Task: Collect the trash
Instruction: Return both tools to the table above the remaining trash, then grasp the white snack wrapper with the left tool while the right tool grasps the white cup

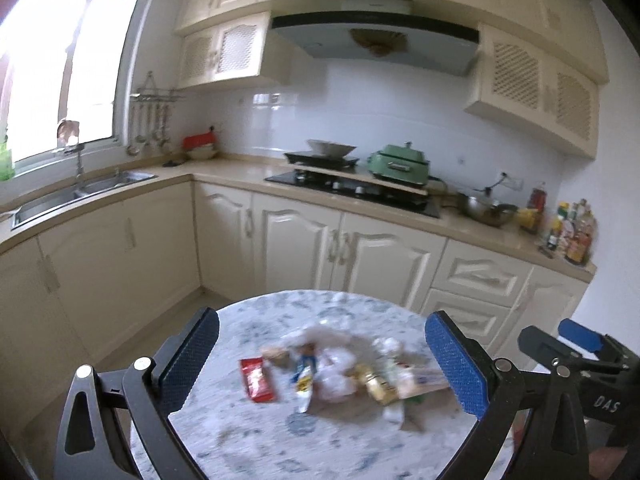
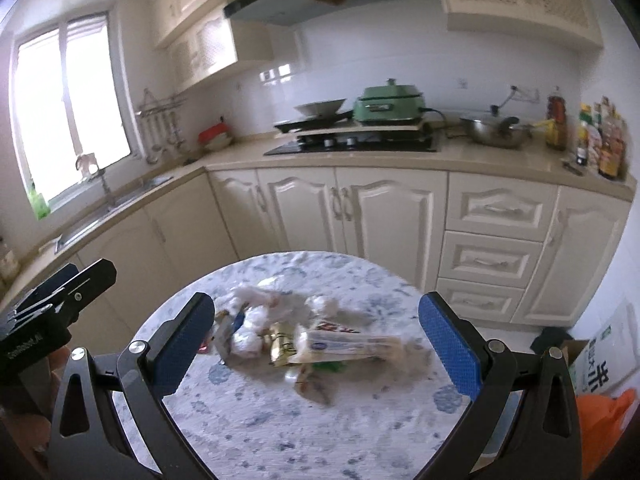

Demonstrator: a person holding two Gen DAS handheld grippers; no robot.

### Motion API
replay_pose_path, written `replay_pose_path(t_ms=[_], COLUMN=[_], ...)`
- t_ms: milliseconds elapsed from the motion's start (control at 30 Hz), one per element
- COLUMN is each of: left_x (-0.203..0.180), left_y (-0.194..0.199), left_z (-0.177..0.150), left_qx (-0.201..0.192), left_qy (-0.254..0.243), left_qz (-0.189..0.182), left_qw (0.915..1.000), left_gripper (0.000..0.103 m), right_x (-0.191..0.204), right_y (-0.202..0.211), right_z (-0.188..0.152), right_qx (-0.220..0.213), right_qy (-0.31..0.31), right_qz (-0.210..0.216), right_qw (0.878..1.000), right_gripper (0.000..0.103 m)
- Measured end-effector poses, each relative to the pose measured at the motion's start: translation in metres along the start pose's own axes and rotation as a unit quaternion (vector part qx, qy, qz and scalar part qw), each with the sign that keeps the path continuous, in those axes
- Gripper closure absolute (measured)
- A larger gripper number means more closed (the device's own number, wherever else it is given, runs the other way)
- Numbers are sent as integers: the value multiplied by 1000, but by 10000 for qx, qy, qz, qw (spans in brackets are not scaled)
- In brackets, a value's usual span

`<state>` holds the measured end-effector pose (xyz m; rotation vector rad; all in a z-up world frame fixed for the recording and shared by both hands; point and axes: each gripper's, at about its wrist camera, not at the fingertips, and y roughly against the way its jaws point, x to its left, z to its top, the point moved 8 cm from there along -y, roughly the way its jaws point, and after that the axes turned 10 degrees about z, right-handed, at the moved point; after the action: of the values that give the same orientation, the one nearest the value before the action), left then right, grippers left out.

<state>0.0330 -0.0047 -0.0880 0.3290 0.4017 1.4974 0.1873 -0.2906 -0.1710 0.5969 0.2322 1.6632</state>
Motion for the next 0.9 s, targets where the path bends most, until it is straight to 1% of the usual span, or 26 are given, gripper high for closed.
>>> replay_pose_path(t_ms=[167, 233, 367, 433, 533, 633, 800, 900], left_x=[15, 19, 25, 25, 35, 43, 30, 22], left_y=[-14, -21, -39, -53, -67, -83, -113, -135], left_z=[-10, -12, -5, -4, -12, -20, -34, -44], left_qx=[258, 344, 407, 518, 690, 849, 1146, 1306], left_qy=[109, 151, 173, 166, 122, 73, -174, -331], left_qz=[252, 318, 408, 420, 465, 456, 341, 262], left_qw=[9993, 9988, 9982, 9976, 9965, 9953, 9927, 9905], left_gripper=[1, 1, 1, 1, 1, 1, 1, 1], right_x=[20, 22, 19, 17, 11, 6, -3, -13], right_y=[-18, -25, -42, -49, -58, -70, -99, -115], right_z=[-12, -17, -32, -42, -54, -66, -95, -114], right_qx=[241, 329, 599, 737, 913, 1085, 1497, 1756], right_qy=[214, 199, 143, 92, 19, -76, -278, -368], right_qz=[177, 200, 166, 155, 117, 82, 98, 26], right_qw=[9993, 9991, 9980, 9971, 9958, 9940, 9883, 9838], right_gripper=[0, 0, 0, 0, 0, 0, 1, 10])
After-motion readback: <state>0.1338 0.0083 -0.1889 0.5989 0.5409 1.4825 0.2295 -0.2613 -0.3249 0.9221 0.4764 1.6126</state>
